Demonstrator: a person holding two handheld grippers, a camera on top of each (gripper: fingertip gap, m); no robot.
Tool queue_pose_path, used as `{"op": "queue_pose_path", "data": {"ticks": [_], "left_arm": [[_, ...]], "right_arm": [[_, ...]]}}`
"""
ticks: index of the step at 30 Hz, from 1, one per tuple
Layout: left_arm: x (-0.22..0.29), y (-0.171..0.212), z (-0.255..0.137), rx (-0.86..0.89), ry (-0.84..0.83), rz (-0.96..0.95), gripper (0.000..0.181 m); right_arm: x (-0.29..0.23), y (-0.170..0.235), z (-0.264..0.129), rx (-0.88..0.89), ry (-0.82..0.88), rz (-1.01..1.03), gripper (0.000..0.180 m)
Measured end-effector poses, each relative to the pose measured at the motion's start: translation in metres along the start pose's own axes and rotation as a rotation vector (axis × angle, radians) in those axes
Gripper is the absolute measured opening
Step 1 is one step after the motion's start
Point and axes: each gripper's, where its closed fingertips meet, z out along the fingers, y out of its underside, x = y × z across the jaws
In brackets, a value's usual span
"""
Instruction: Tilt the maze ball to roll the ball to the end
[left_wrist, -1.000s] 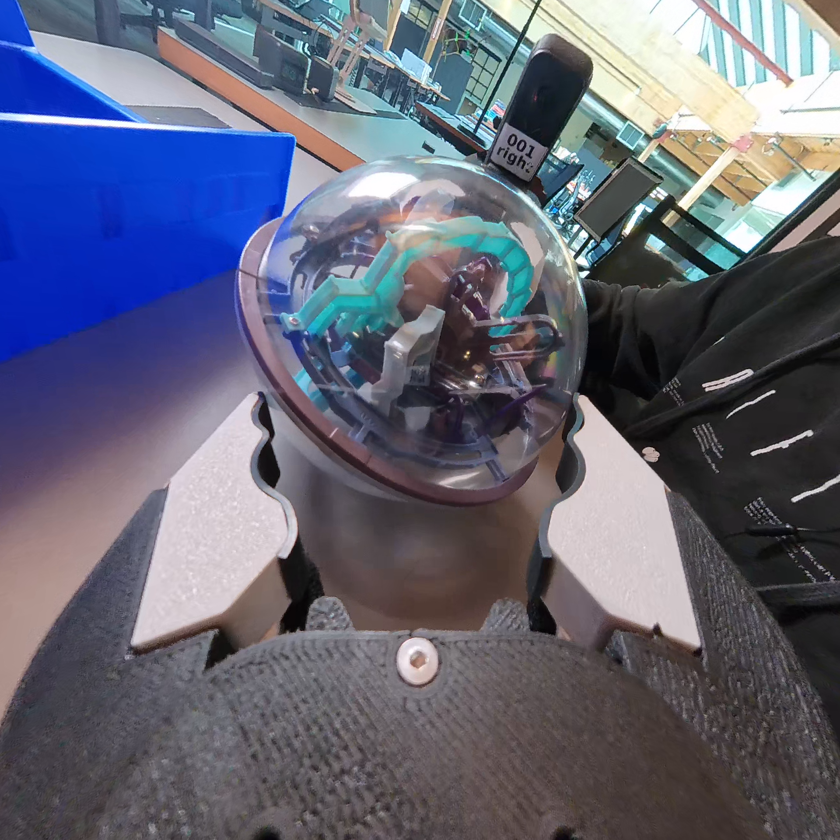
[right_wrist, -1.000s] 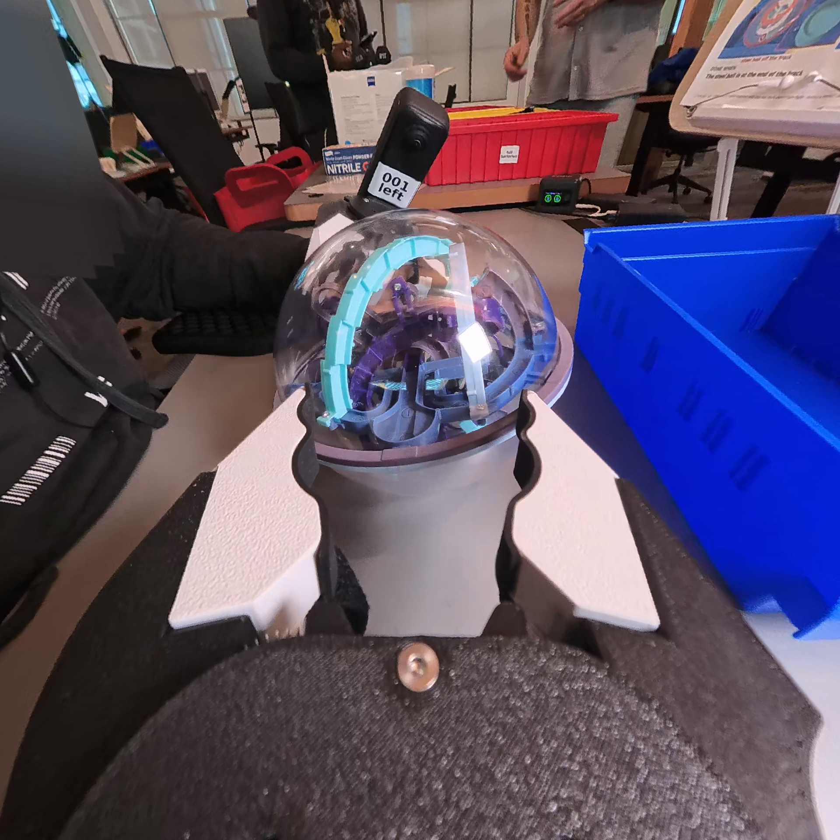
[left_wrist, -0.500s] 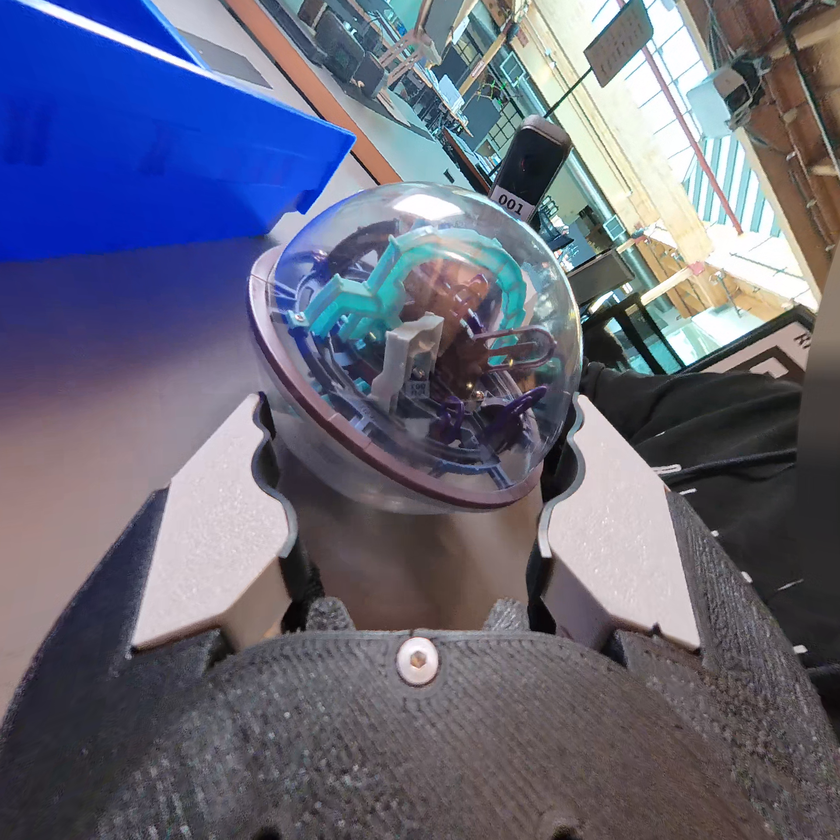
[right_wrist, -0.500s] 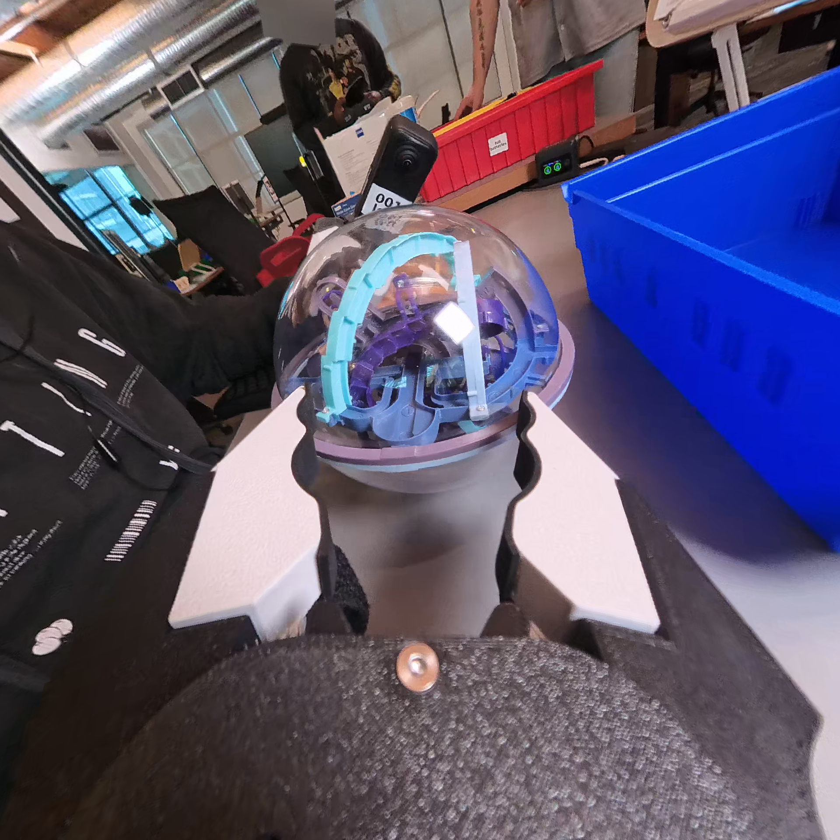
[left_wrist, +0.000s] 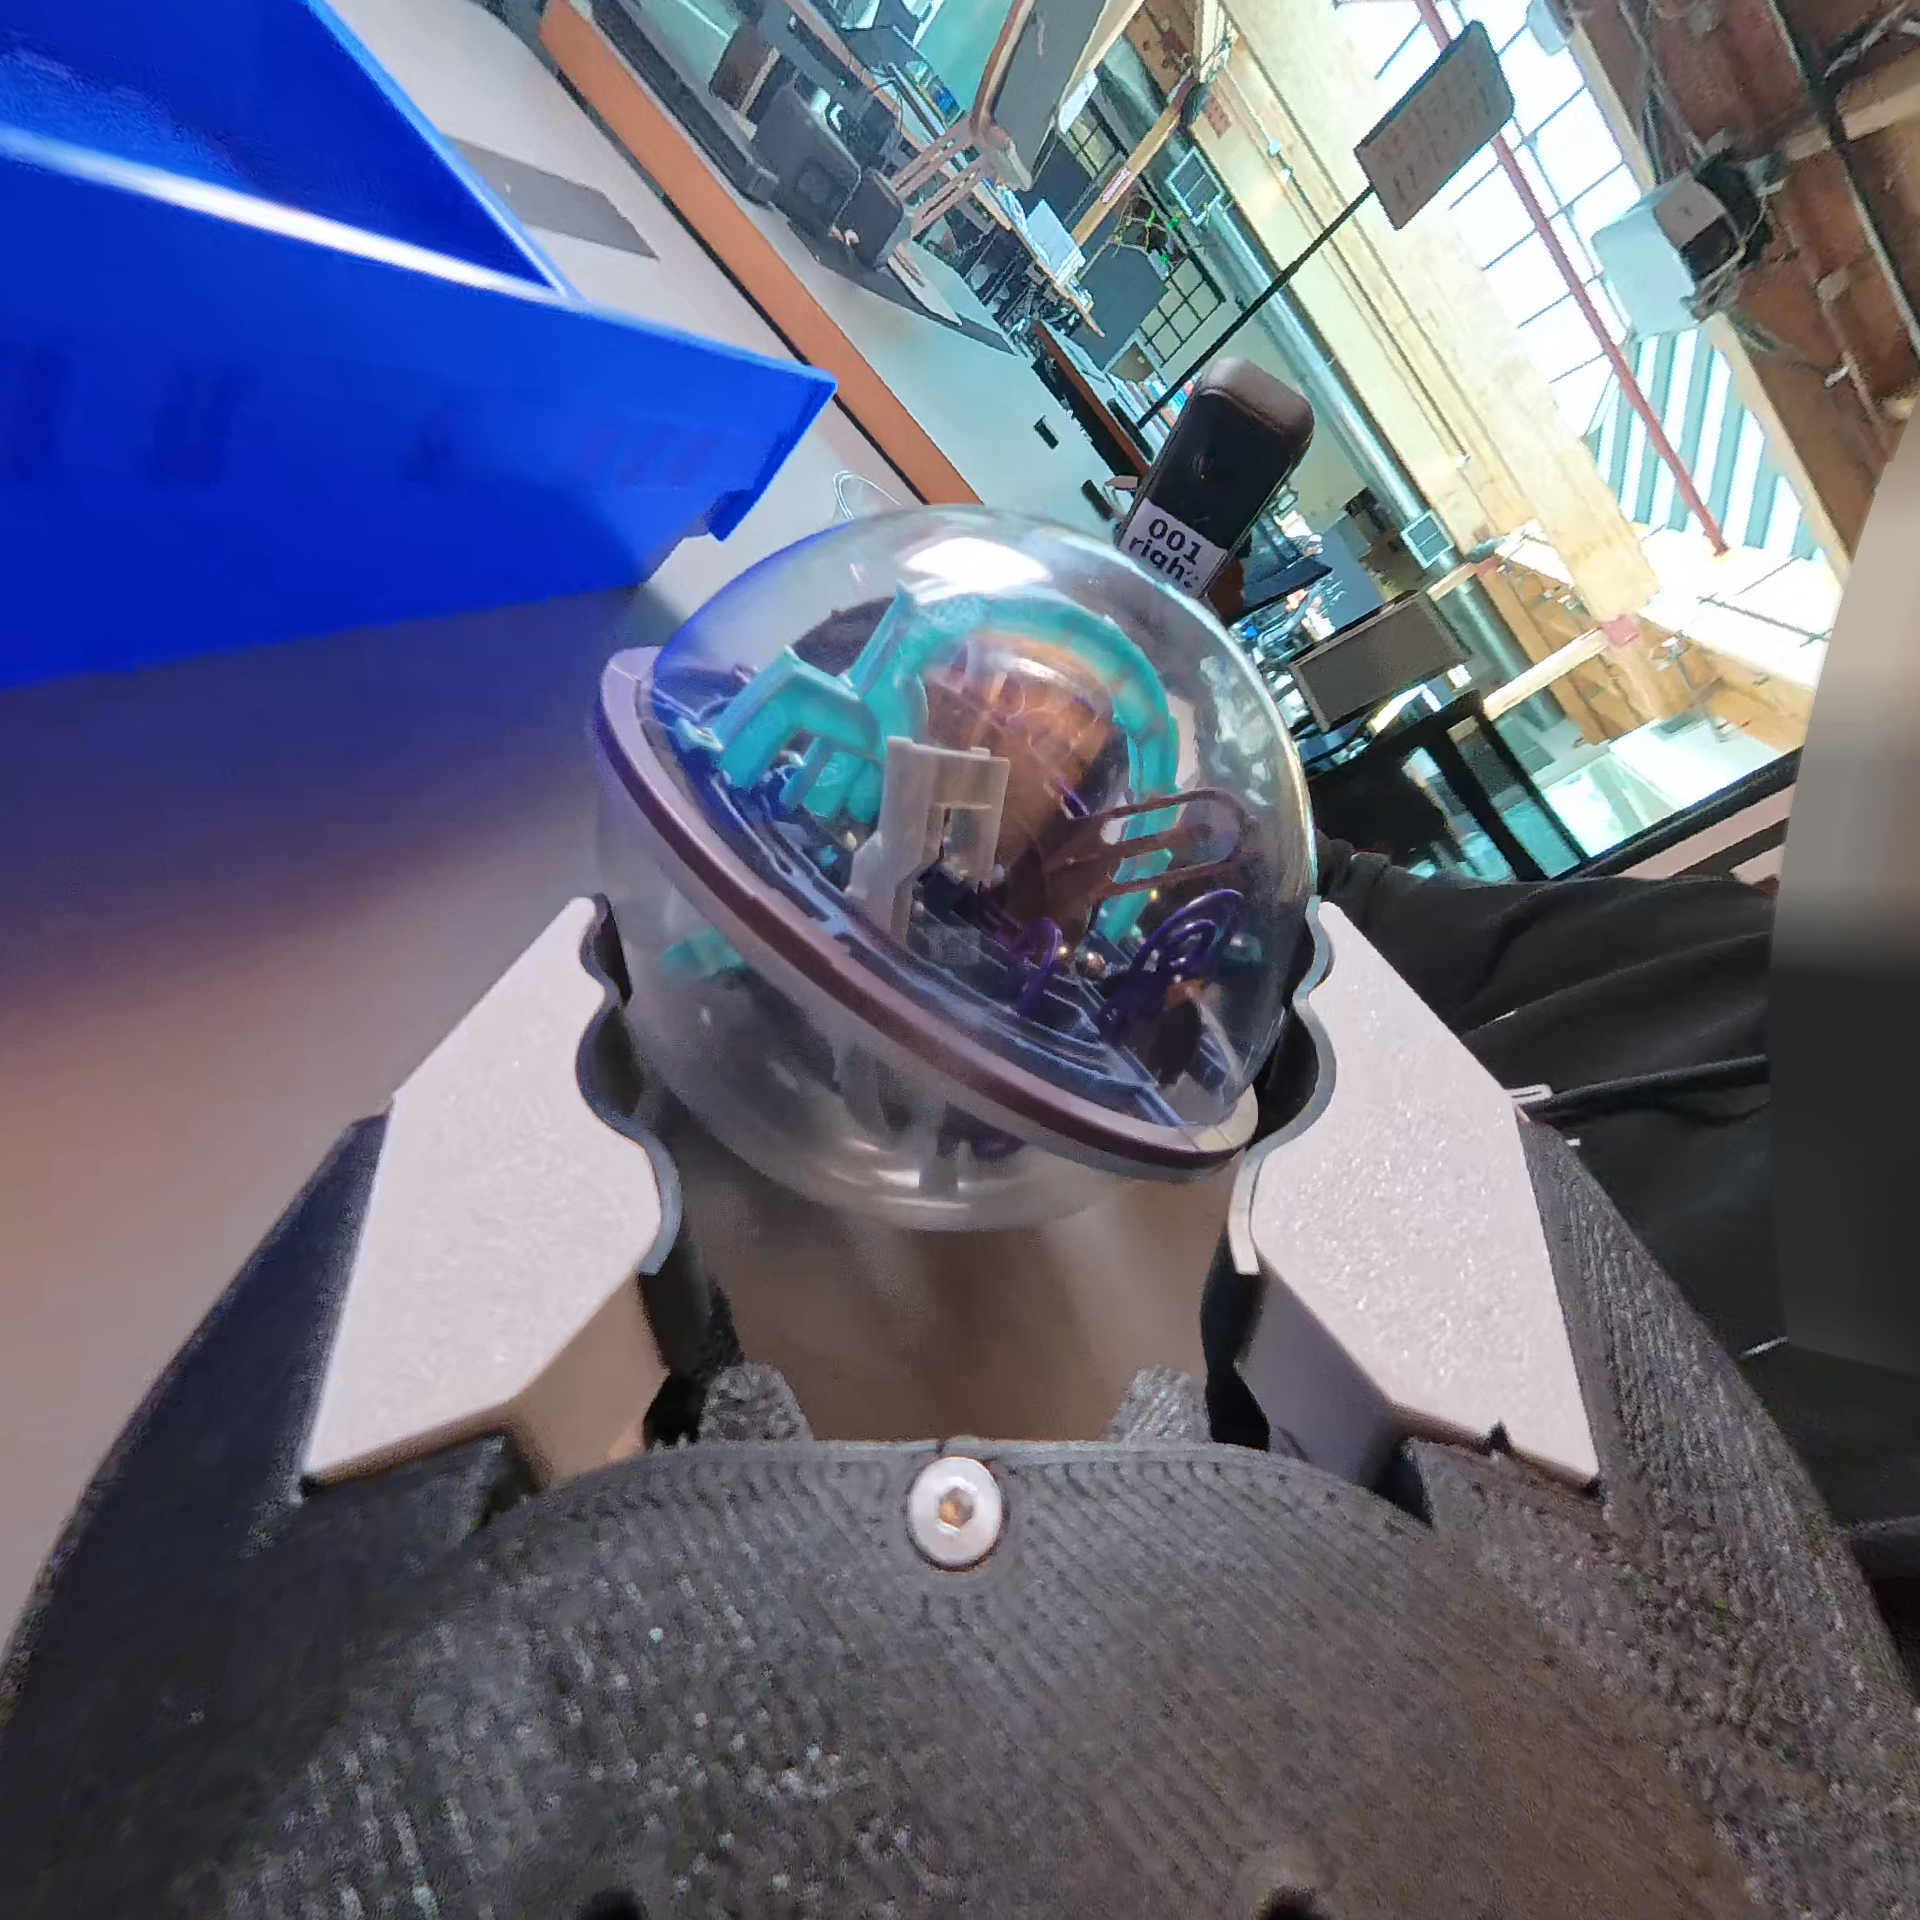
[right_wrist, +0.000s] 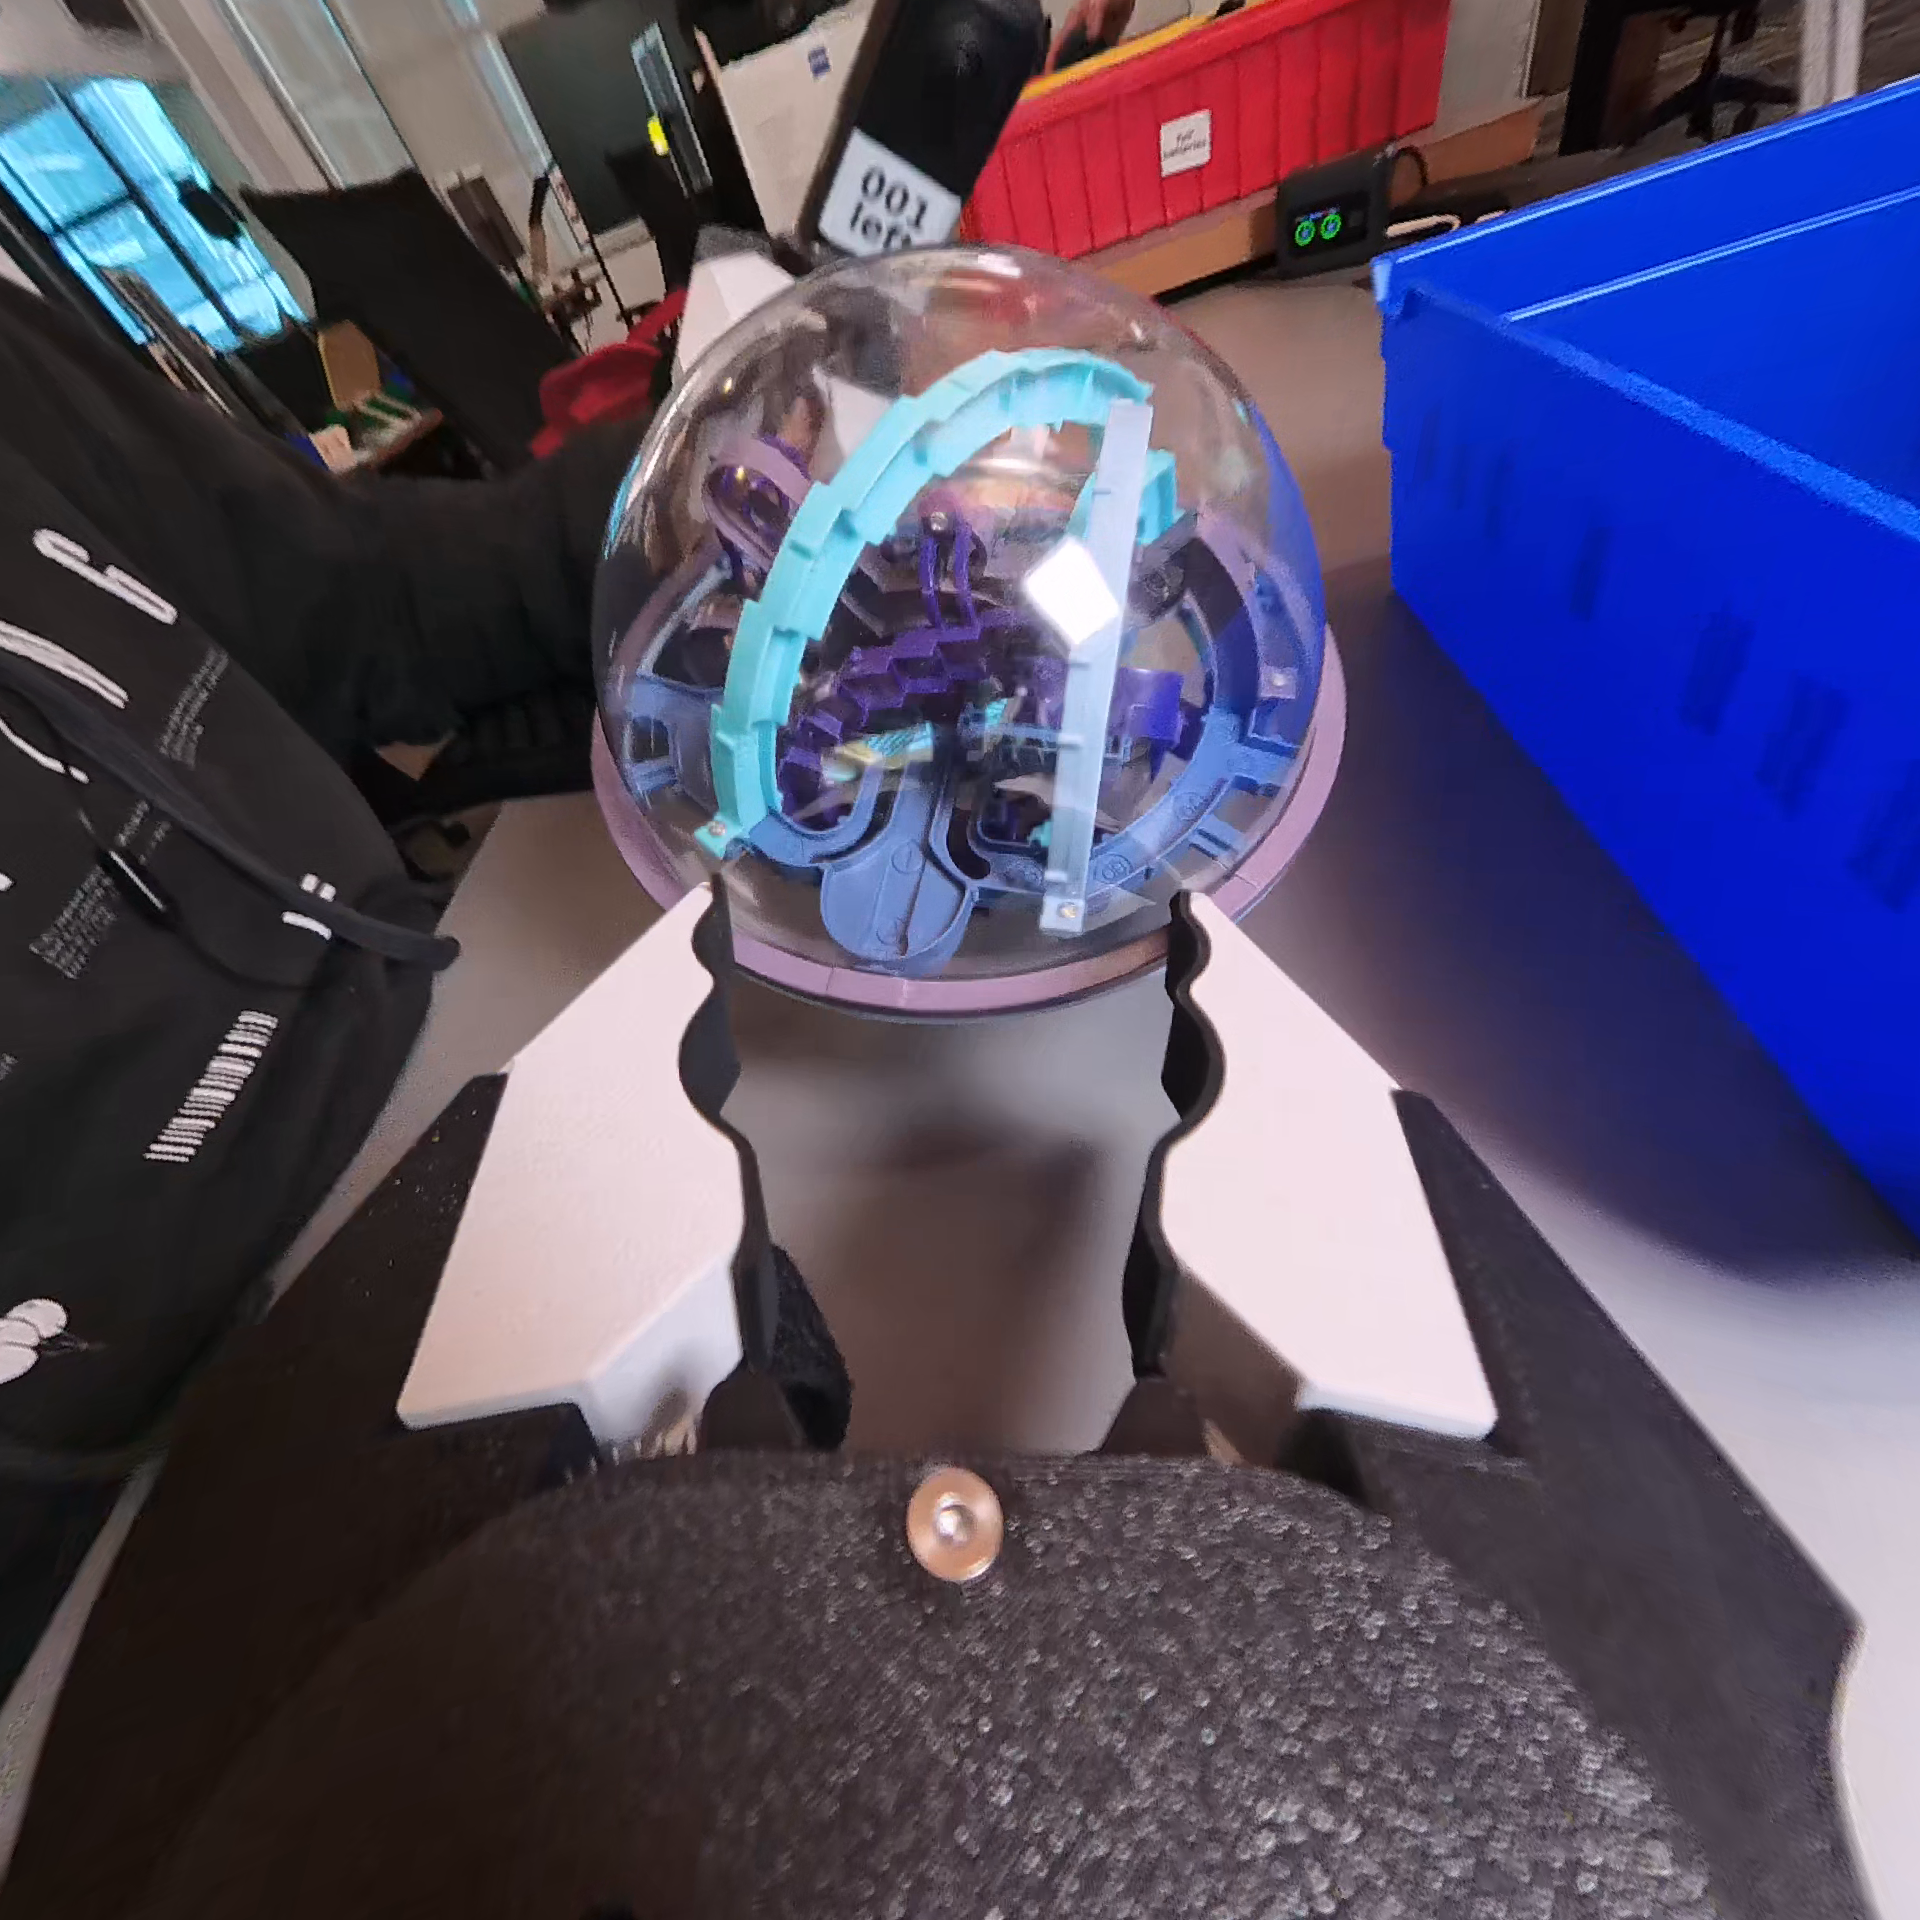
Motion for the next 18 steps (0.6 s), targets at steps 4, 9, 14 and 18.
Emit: {"op": "queue_pose_path", "data": {"ticks": [4, 9, 14, 18], "left_arm": [[0.007, -0.001, -0.002, 0.0, 0.002, 0.092, 0.124], [0.011, -0.003, -0.001, 0.01, 0.007, 0.131, 0.124], [0.013, -0.003, 0.0, 0.016, 0.011, 0.173, 0.124], [0.012, -0.004, 0.0, 0.022, 0.005, 0.163, 0.124]], "right_arm": [[-0.006, 0.009, 0.006, -0.045, -0.022, -0.027, 0.085], [-0.008, 0.014, 0.008, -0.066, -0.025, -0.048, 0.084], [-0.008, 0.015, 0.009, -0.079, -0.017, -0.074, 0.086], [-0.007, 0.016, 0.009, -0.081, -0.017, -0.063, 0.087]]}}
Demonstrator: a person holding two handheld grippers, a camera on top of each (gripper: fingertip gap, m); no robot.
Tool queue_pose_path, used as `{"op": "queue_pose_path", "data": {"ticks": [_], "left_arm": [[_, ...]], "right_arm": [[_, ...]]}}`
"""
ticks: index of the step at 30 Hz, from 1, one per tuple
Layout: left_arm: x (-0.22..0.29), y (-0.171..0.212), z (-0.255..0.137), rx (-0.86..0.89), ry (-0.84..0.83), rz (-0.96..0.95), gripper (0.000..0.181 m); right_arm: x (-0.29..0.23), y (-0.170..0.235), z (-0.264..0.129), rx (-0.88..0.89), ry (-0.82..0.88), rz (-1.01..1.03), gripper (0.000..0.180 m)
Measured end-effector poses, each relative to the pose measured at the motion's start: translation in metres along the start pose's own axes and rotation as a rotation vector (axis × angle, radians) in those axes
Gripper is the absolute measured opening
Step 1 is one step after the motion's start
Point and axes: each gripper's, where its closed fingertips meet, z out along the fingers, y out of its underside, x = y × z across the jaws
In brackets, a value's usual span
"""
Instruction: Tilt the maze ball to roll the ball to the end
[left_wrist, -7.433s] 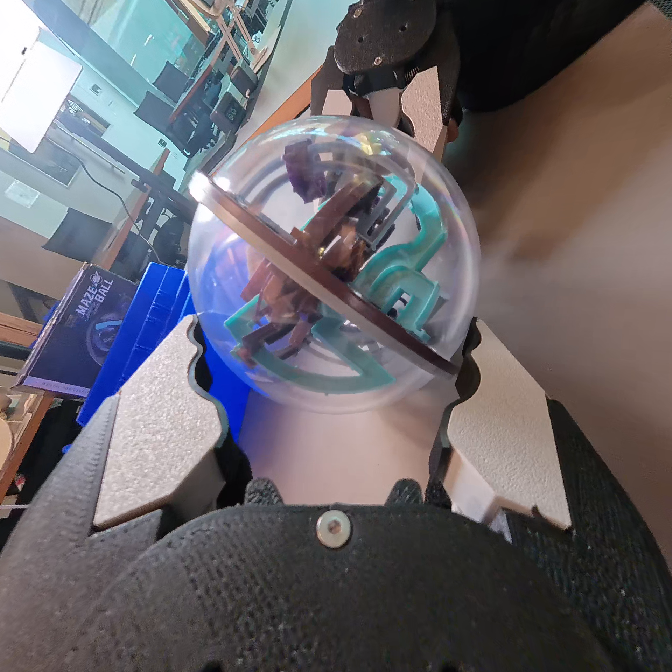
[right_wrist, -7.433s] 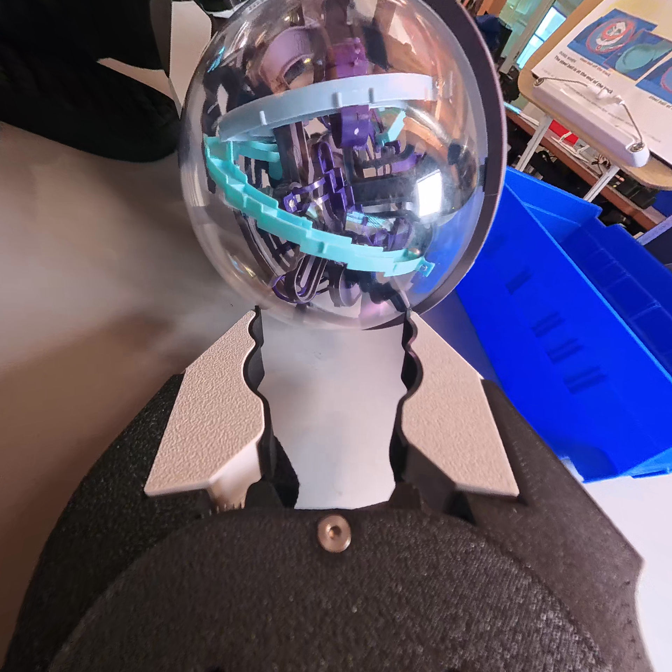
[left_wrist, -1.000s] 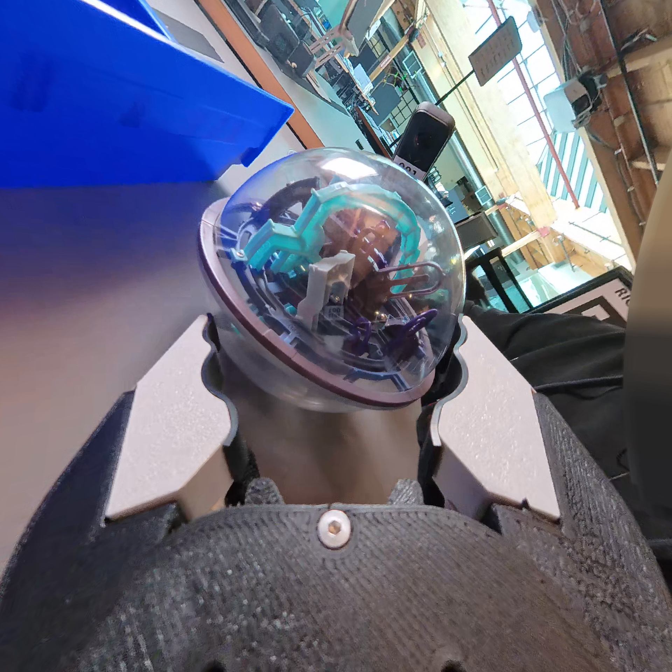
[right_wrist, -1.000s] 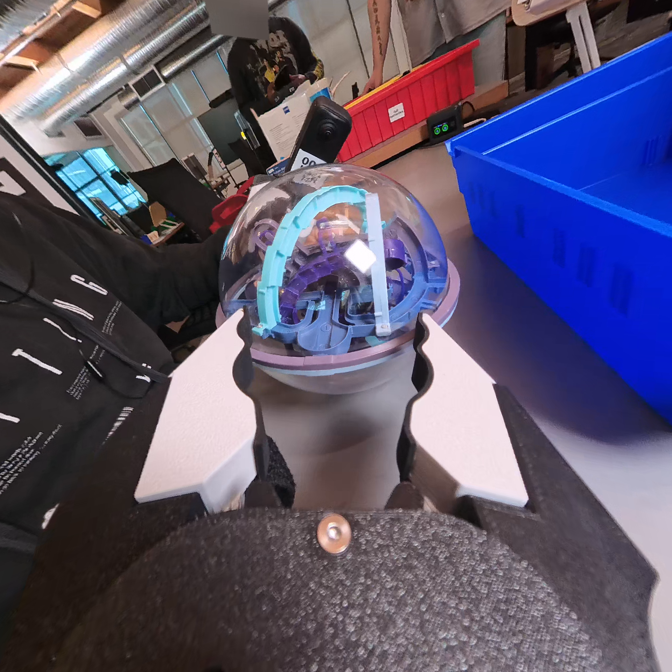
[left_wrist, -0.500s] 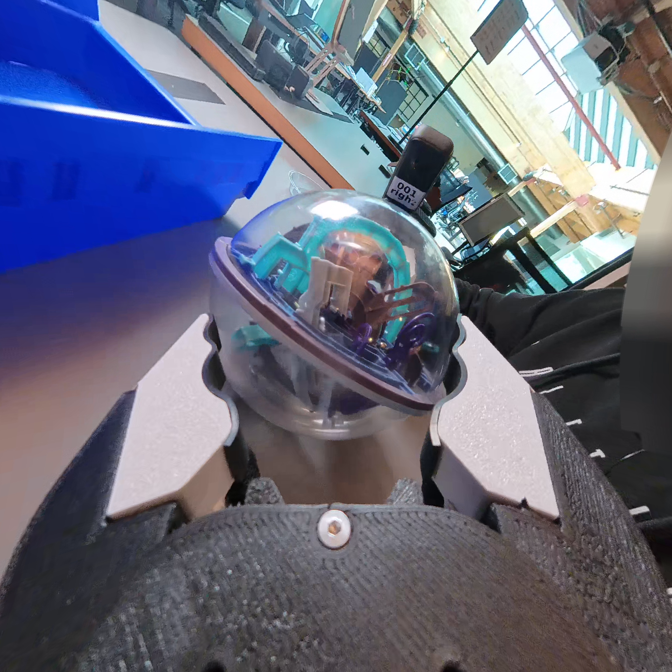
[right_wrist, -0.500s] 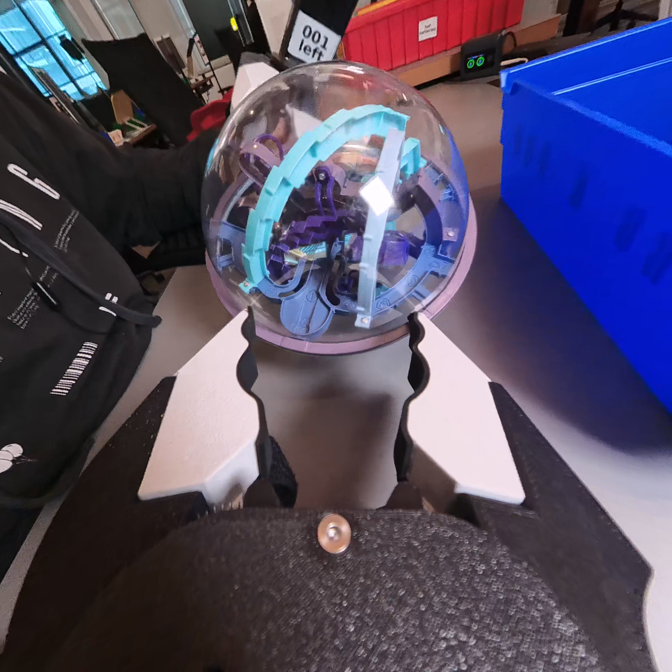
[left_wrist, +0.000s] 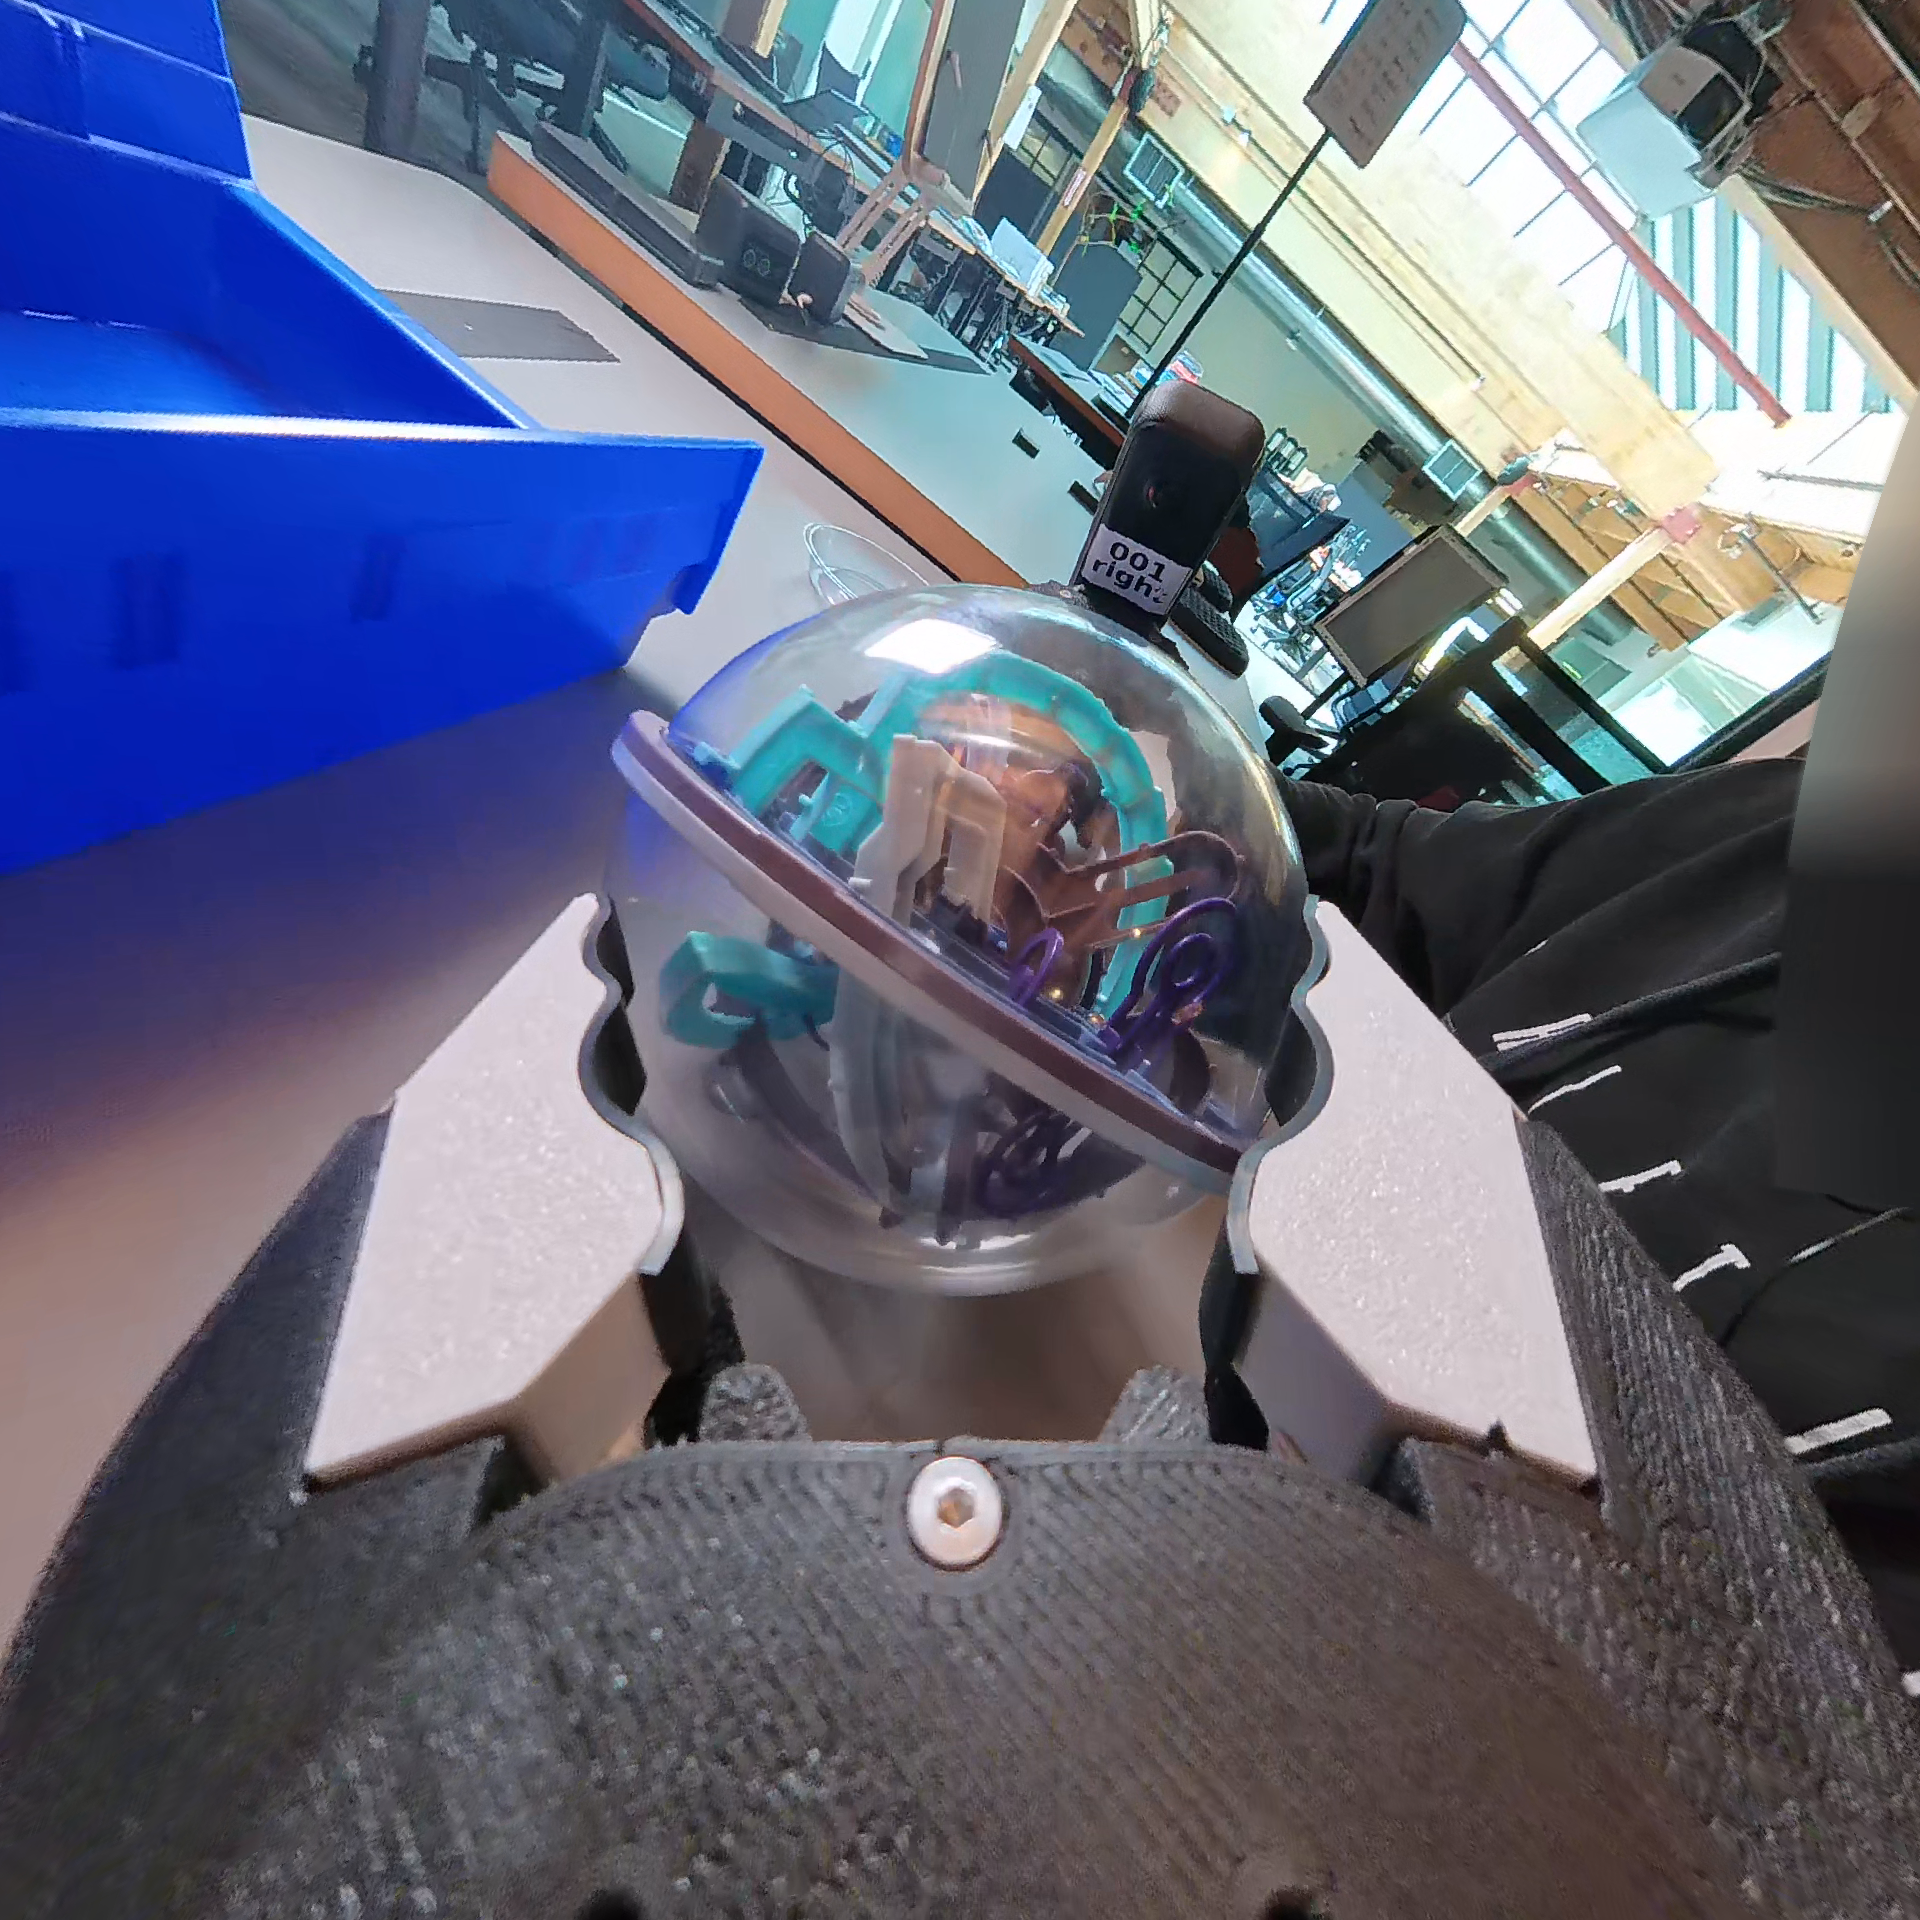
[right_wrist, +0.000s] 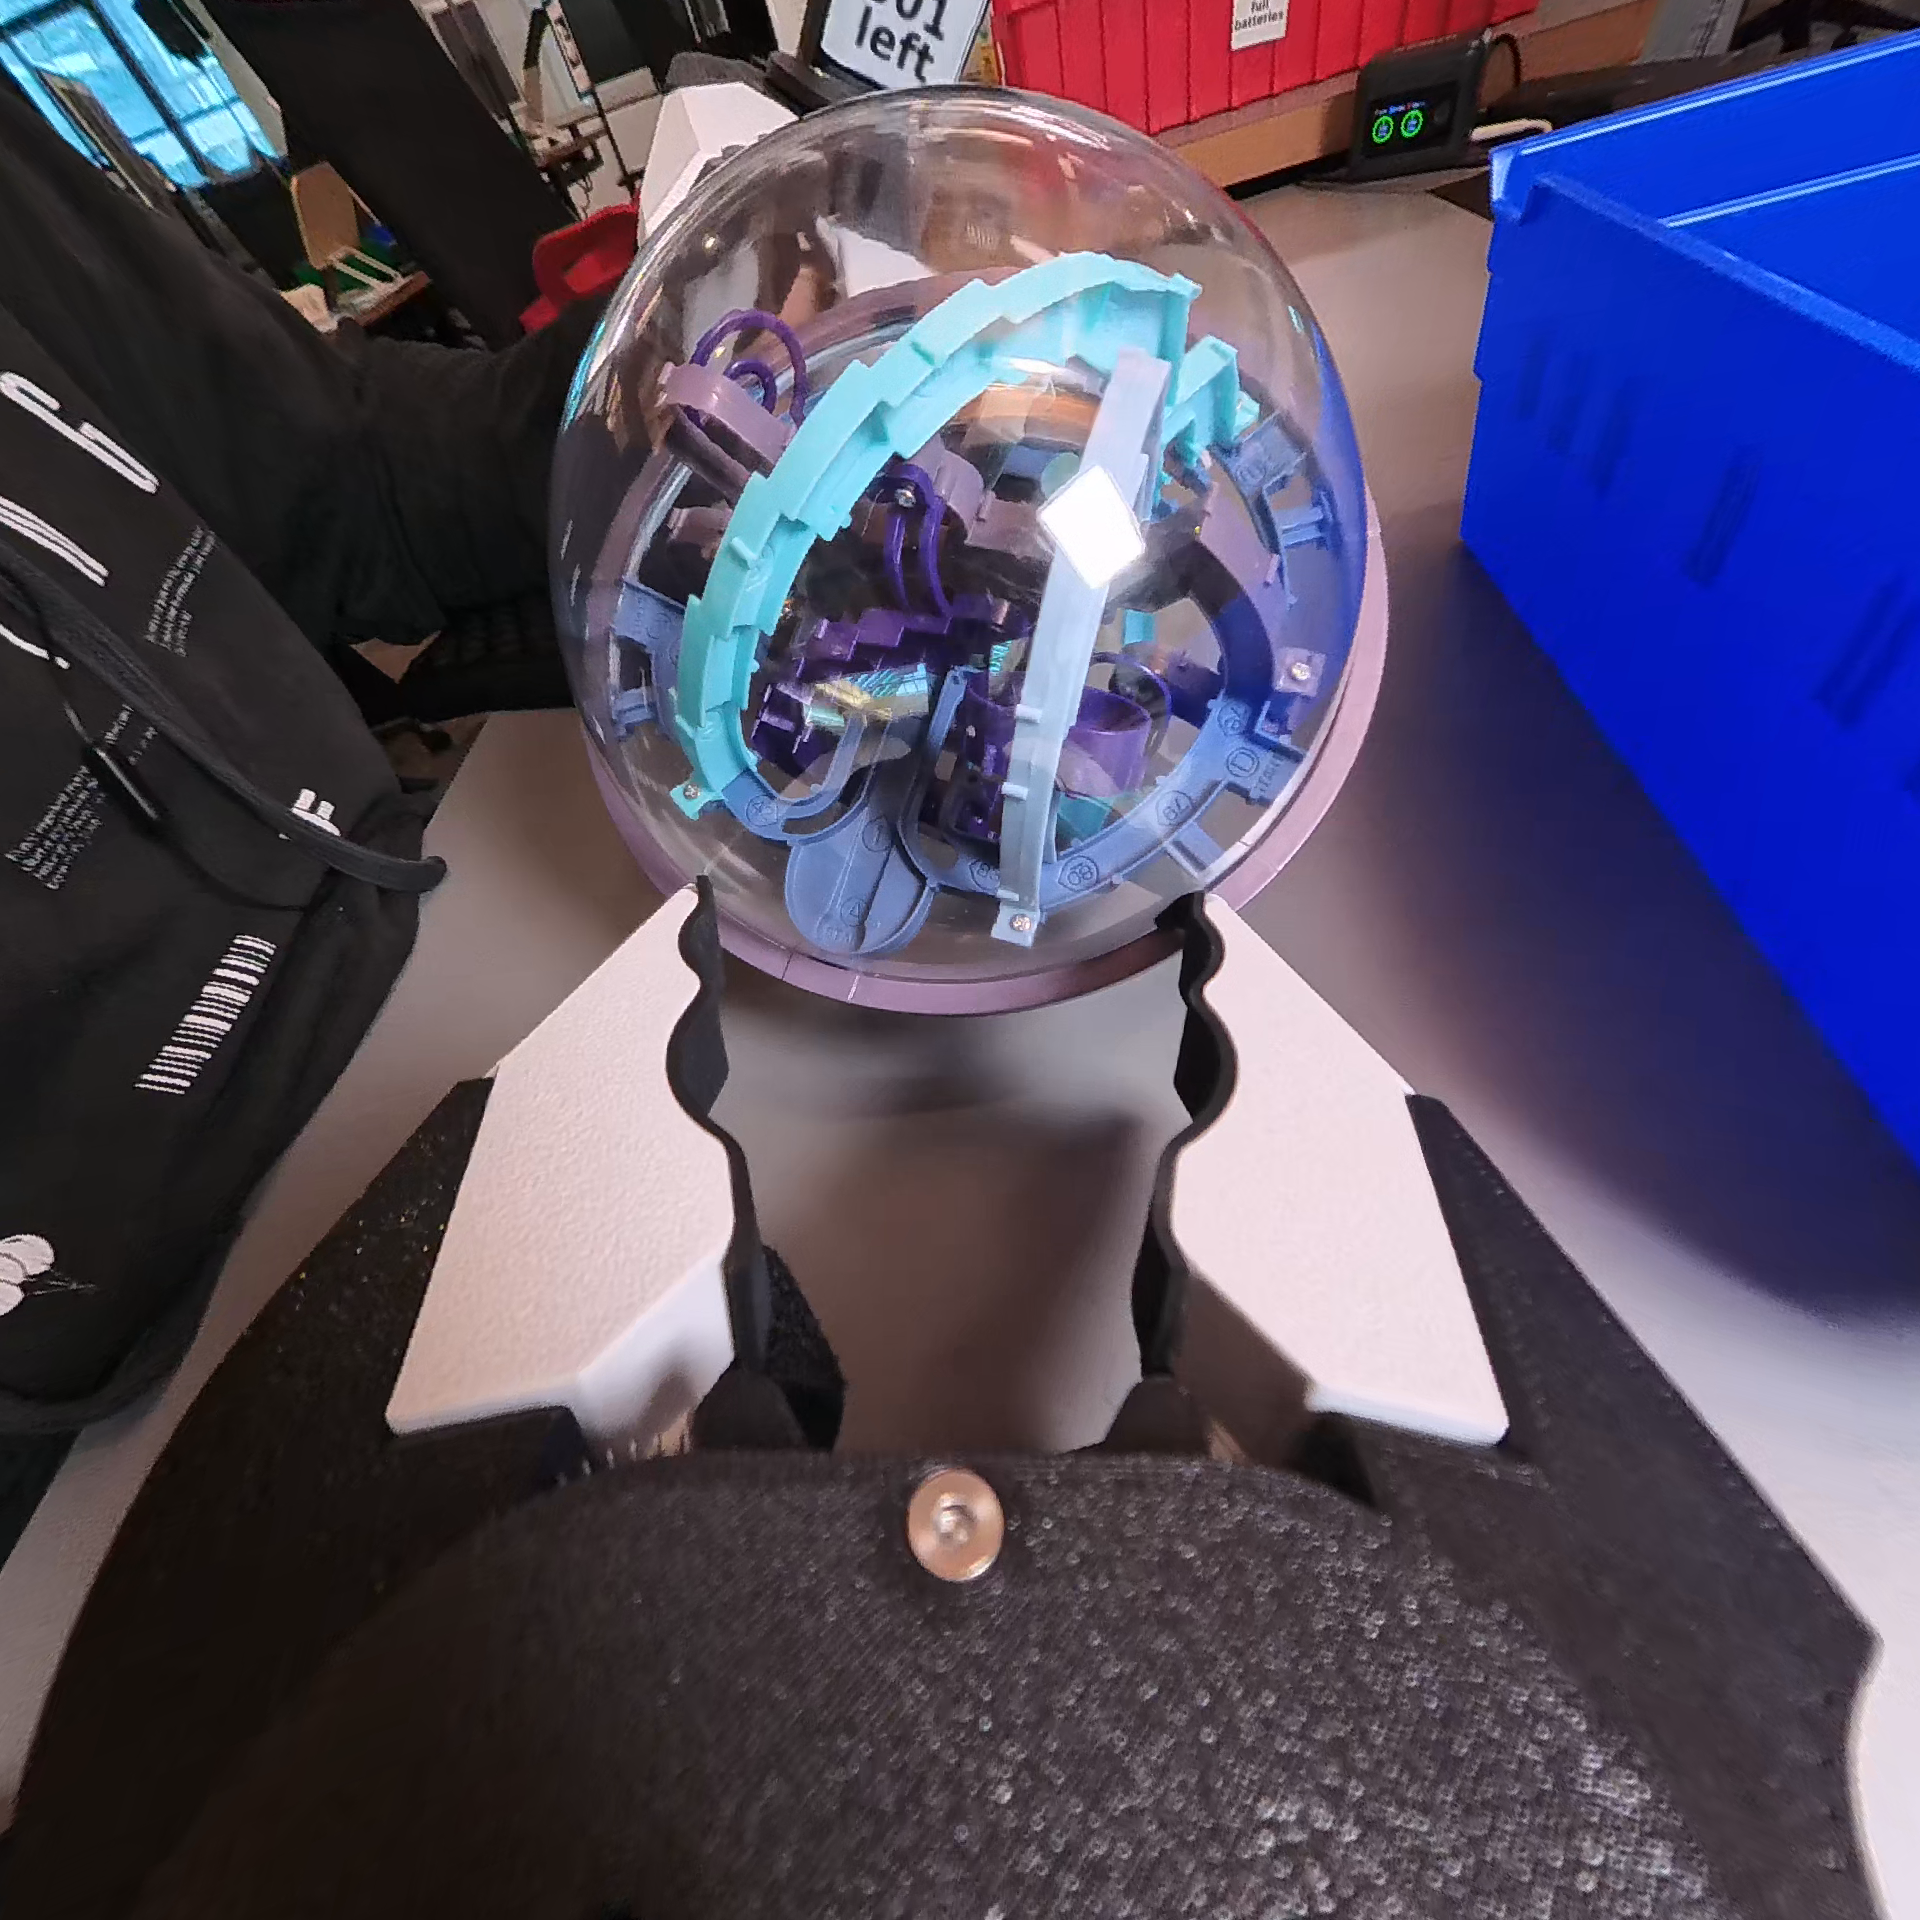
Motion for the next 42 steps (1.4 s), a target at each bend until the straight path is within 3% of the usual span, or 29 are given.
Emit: {"op": "queue_pose_path", "data": {"ticks": [12, 29, 42], "left_arm": [[-0.02, -0.005, -0.001, 0.049, 0.013, -0.3, 0.124], [-0.031, -0.015, 0.007, -0.023, -0.015, -0.383, 0.124], [-0.045, -0.025, 0.018, -0.128, -0.022, -0.467, 0.123]], "right_arm": [[0.006, -0.003, 0.003, 0.03, -0.01, 0.128, 0.088], [0.007, 0.004, 0.009, -0.005, -0.02, 0.23, 0.085], [0.023, -0.002, 0.001, 0.013, 0.115, 0.106, 0.089]]}}
